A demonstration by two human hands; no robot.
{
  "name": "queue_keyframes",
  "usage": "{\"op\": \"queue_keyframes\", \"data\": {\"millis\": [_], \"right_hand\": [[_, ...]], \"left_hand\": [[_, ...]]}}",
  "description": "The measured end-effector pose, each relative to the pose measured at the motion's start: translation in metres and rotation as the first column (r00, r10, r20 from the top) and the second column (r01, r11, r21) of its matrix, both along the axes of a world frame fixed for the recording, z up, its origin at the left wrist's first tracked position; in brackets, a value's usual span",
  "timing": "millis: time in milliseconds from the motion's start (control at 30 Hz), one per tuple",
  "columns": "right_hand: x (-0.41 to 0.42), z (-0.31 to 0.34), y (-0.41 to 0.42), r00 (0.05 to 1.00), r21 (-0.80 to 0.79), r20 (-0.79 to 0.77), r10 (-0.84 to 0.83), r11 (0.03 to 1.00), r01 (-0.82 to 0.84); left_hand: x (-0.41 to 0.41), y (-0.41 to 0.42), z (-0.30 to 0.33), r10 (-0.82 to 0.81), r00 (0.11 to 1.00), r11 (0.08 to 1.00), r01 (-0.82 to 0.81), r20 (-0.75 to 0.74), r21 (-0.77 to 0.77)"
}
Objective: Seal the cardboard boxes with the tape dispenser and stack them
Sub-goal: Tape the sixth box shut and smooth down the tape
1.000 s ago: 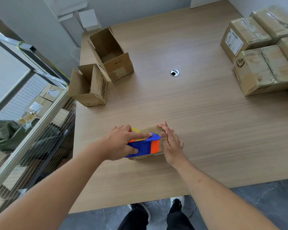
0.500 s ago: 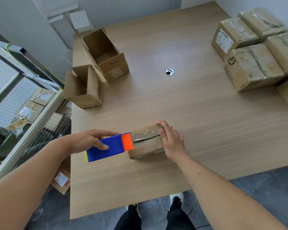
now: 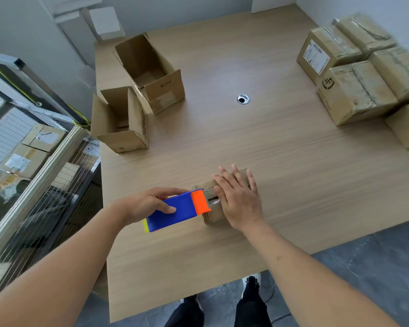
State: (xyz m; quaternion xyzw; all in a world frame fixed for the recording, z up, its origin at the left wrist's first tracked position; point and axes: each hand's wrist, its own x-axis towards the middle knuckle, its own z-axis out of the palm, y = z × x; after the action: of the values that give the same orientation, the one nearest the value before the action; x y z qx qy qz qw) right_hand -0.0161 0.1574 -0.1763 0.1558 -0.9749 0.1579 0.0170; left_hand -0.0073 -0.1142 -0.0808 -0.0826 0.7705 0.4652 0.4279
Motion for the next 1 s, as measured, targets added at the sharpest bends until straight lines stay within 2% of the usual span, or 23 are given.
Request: {"op": "queue_keyframes", "data": {"millis": [200,300,433,700,1000], "right_hand": [[-0.010,-0.007,-0.003,0.997,-0.049,-0.064,-0.046,0.998,0.043],[-0.011,-0.007,-0.002,1.000,-0.036,-0.005,0.003,0.999,-0.003],[-0.014,-0.002,0.000,0.995,0.064,0.091,0.037,0.997,-0.043],[-0.012,-0.001,-0.003,0.998,0.021,0.065,-0.022,1.000,0.020],[-0.012,-0.004,-0.004,0.999,0.004,0.040,-0.025,1.000,0.025]], "left_hand": [[0.007,-0.008,-0.004,-0.063,0.995,0.991,0.072,-0.077,0.110],[0.010,-0.011,-0.007,-0.109,0.985,0.986,0.124,-0.137,0.112],[0.012,-0.018,-0.007,-0.135,0.976,0.979,0.158,-0.170,0.129],[0.021,-0.065,-0.010,-0.109,0.983,0.980,0.132,-0.150,0.148],[0.019,-0.067,-0.028,-0.163,0.979,0.977,0.178,-0.124,0.115]]}}
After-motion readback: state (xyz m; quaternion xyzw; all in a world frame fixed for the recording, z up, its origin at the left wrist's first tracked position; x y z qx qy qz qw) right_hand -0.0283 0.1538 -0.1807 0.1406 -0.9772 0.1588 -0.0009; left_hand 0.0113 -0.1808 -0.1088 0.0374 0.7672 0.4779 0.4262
